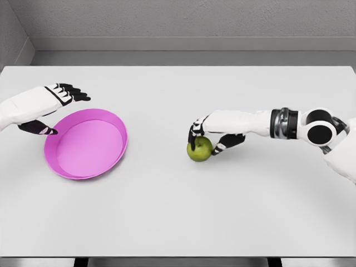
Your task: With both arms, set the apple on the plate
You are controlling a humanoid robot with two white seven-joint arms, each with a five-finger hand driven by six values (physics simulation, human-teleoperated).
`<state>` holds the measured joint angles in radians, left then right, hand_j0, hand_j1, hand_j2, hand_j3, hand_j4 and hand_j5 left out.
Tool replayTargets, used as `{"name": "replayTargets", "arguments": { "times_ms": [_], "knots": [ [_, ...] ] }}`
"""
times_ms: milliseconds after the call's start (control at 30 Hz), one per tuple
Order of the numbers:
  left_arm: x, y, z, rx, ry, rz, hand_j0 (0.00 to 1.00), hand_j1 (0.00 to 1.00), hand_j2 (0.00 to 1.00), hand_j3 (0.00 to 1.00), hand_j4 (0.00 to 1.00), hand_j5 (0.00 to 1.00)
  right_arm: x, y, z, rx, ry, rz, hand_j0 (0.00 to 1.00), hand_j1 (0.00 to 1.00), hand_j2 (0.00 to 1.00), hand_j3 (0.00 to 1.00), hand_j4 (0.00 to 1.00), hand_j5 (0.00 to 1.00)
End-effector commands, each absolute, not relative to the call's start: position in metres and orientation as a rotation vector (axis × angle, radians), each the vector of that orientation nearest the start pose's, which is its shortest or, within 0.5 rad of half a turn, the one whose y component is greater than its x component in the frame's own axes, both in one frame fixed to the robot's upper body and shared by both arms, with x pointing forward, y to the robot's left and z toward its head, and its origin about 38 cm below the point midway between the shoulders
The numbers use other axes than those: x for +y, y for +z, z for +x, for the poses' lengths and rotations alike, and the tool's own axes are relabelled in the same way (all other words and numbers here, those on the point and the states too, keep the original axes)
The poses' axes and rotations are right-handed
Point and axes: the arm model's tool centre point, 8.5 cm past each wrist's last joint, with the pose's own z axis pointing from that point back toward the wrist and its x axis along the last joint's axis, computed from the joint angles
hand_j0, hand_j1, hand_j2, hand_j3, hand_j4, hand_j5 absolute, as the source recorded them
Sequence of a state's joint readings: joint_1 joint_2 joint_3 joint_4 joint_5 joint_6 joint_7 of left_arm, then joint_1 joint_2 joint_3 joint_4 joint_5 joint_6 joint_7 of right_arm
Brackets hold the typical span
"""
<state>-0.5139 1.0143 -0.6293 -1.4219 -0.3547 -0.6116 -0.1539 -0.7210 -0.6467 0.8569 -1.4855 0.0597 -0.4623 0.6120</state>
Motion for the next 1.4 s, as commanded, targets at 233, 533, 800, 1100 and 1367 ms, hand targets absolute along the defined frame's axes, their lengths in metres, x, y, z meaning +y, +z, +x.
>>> {"name": "replayTargets", "arguments": {
  "times_ms": [233, 533, 800, 1100, 1367],
  "knots": [
    [0.376, 0.212, 0.409, -1.533, -1.861, 0.535, 1.00, 1.00, 1.00, 1.00, 1.00, 1.00, -0.172, 0.186, 0.418, -1.569, 1.993, 0.187, 1.00, 1.00, 1.00, 1.00, 1.00, 1.00],
    [0.358, 0.210, 0.415, -1.541, -1.913, 0.498, 1.00, 1.00, 1.00, 1.00, 1.00, 1.00, -0.344, 0.242, 0.441, -1.601, 1.741, -0.227, 1.00, 1.00, 1.00, 1.00, 1.00, 1.00],
    [0.222, 0.186, 0.427, -1.620, -2.124, 0.183, 1.00, 1.00, 1.00, 1.00, 1.00, 1.00, -0.341, 0.238, 0.442, -1.603, 1.735, -0.214, 1.00, 1.00, 1.00, 1.00, 1.00, 1.00],
    [0.150, 0.169, 0.415, -1.657, -2.238, 0.013, 1.00, 1.00, 1.00, 1.00, 1.00, 1.00, -0.340, 0.239, 0.442, -1.612, 1.731, -0.215, 1.00, 1.00, 1.00, 1.00, 1.00, 1.00],
    [0.118, 0.180, 0.390, -1.718, -2.354, -0.067, 1.00, 1.00, 1.00, 1.00, 1.00, 1.00, -0.340, 0.241, 0.443, -1.613, 1.733, -0.218, 1.00, 1.00, 1.00, 1.00, 1.00, 1.00]
  ]
}}
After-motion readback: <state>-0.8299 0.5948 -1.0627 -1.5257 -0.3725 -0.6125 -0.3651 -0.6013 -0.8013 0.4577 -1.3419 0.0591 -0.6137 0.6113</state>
